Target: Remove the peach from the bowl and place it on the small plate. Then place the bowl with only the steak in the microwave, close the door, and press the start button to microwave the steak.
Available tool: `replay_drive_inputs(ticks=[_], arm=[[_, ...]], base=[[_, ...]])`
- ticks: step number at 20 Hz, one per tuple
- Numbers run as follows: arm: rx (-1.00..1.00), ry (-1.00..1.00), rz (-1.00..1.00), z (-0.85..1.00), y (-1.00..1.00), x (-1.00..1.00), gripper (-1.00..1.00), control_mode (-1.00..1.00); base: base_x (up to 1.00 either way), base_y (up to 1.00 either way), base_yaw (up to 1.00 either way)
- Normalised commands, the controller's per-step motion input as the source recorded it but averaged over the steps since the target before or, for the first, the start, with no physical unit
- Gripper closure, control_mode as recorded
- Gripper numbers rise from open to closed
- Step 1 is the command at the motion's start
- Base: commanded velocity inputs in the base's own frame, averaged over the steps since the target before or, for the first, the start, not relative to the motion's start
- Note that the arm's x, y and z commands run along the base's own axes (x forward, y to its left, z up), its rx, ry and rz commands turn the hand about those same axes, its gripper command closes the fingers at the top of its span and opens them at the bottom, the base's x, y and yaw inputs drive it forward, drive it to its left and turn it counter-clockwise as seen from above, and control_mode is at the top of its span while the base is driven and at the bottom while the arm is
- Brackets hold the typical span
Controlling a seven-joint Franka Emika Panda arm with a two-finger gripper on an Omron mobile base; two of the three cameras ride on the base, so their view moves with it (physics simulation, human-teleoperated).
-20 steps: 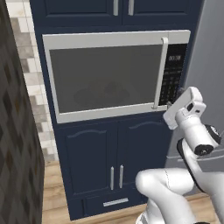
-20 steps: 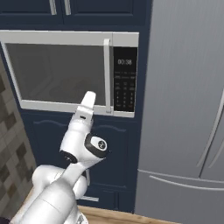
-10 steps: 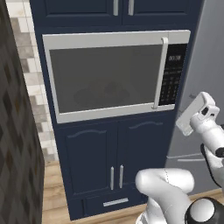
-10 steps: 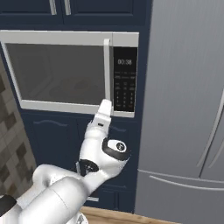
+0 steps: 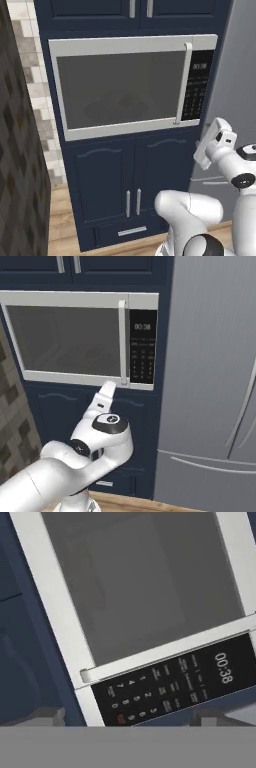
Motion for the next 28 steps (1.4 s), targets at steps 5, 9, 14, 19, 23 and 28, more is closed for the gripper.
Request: replay_drive_inputs(ticks=[5, 9, 14, 19, 23, 28], arm=[[0.00, 0.17, 0.13, 0.00, -0.39, 0.48, -1.00, -1.00], [0.08, 0.00, 0.00, -0.13, -0.63, 0.22, -1.00, -1.00], [0.11, 0.00, 0.05, -0.08, -0.43, 0.48, -1.00, -1.00], [0.01, -0.01, 0.20, -0.21, 0.05, 0.14, -1.00, -1.00], [0.00, -0.13, 0.32, 0.00, 0.31, -0.08, -1.00, -1.00], [0.00, 0.00, 0.20, 0.02, 0.06, 0.10, -1.00, -1.00]], base=[[0.00, 0.00, 0.00], [0.00, 0.00, 0.00], [0.00, 0.00, 0.00], [0.00, 0.00, 0.00], [0.00, 0.00, 0.00], [0.00, 0.00, 0.00]])
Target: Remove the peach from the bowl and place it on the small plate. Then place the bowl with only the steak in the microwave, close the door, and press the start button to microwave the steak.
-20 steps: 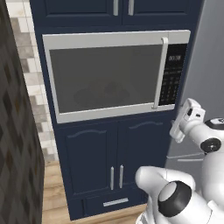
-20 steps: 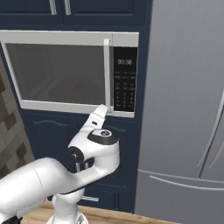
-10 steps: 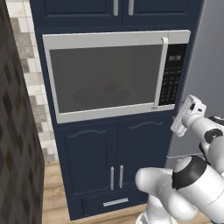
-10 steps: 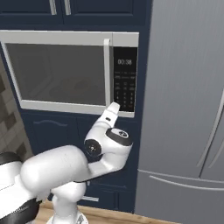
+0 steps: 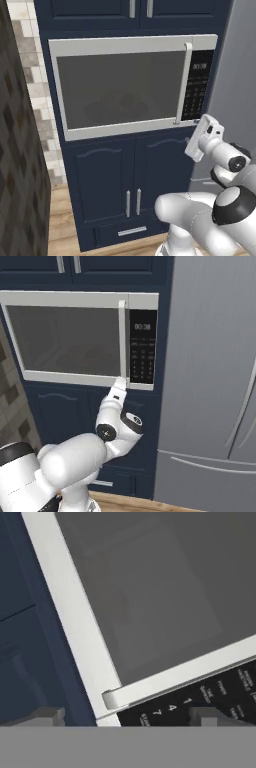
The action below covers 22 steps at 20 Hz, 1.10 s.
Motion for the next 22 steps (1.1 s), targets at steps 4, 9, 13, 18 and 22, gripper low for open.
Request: replay_drive_inputs(ticks=[4, 9, 13, 18, 22], arm=[[0.00, 0.00, 0.15, 0.00, -0.18, 0.09, -1.00, -1.00], [0.01, 0.00, 0.11, 0.01, -0.29, 0.04, -1.00, -1.00], [0.01, 0.00, 0.05, 0.22, -0.30, 0.14, -1.00, -1.00], [0.01, 0.02, 0.00, 0.28, -0.30, 0.19, -1.00, -1.00], [0.01, 0.05, 0.00, 0.01, -0.20, 0.31, -1.00, -1.00]], base=[[0.00, 0.00, 0.00], [0.00, 0.00, 0.00], [0.00, 0.00, 0.00], [0.00, 0.00, 0.00], [0.00, 0.00, 0.00]])
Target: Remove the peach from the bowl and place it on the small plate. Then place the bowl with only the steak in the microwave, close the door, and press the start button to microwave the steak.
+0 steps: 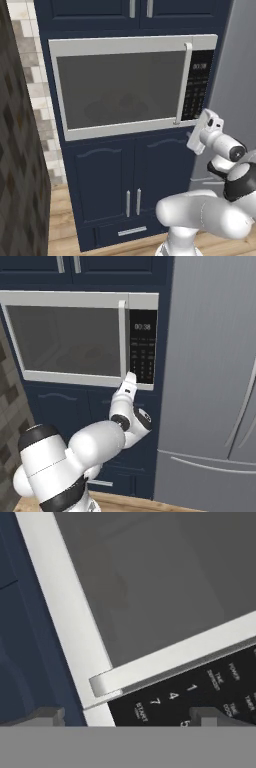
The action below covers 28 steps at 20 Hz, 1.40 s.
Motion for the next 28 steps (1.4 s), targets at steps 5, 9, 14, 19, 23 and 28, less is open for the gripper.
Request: replay_drive_inputs(ticks=[5, 9, 14, 19, 23, 28], arm=[[0.02, 0.07, 0.01, 0.00, -0.06, 0.47, -1.00, -1.00], [0.00, 0.04, 0.03, -0.22, -0.03, 0.36, -1.00, -1.00], [0.00, 0.01, 0.04, -0.45, -0.03, 0.09, -1.00, -1.00], [0.01, 0.02, 0.03, -0.07, -0.05, 0.31, -1.00, -1.00], [0.01, 0.03, 0.03, -0.07, -0.11, 0.40, -1.00, -1.00], [0.00, 0.00, 0.03, -0.30, -0.25, 0.26, -1.00, -1.00]], base=[[0.00, 0.00, 0.00], [0.00, 0.00, 0.00], [0.00, 0.00, 0.00], [0.00, 0.00, 0.00], [0.00, 0.00, 0.00], [0.00, 0.00, 0.00]])
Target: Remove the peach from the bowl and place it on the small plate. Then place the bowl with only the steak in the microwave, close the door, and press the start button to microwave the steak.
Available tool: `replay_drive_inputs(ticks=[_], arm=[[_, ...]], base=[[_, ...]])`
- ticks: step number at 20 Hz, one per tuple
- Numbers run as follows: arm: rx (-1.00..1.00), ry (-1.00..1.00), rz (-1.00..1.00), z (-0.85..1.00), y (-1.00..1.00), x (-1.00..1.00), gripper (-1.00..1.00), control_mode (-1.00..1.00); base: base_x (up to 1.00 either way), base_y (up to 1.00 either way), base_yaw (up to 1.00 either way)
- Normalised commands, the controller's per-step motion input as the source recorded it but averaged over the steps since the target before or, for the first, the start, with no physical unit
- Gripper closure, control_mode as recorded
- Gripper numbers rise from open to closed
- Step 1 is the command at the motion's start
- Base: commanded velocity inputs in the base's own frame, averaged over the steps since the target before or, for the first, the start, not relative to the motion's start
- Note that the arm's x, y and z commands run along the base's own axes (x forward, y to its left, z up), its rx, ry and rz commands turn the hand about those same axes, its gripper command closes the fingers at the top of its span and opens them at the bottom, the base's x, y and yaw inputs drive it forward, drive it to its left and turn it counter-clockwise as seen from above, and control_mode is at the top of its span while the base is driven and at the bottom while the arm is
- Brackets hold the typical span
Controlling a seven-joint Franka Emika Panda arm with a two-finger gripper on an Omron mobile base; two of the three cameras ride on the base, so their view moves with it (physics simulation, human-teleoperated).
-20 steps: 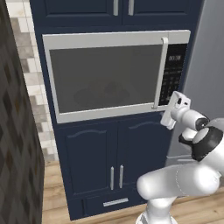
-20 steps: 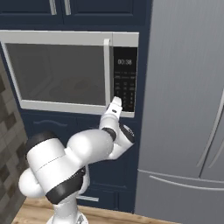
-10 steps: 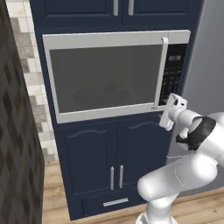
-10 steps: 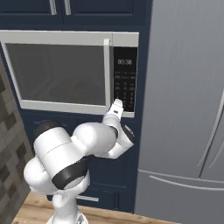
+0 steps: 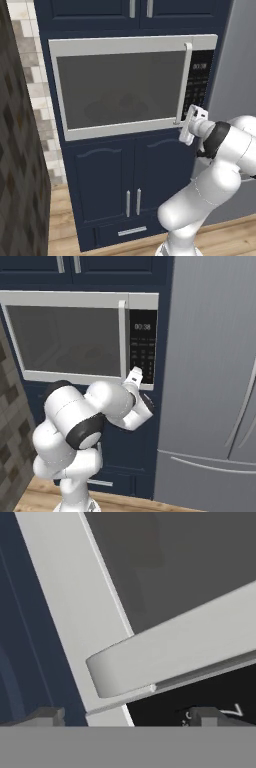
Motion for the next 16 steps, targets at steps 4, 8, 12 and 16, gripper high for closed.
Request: replay_drive_inputs(ticks=[4, 8, 12, 16], arm=[[0.01, 0.00, 0.04, -0.27, -0.26, 0.20, -1.00, -1.00], [0.01, 0.00, 0.03, -0.19, -0.26, 0.31, -1.00, -1.00], [0.00, 0.00, 0.02, -0.31, -0.26, 0.39, -1.00, -1.00], [0.00, 0.01, 0.02, -0.33, -0.24, 0.70, -1.00, -1.00]], base=[[0.00, 0.00, 0.00], [0.00, 0.00, 0.00], [0.00, 0.00, 0.00], [0.00, 0.00, 0.00]])
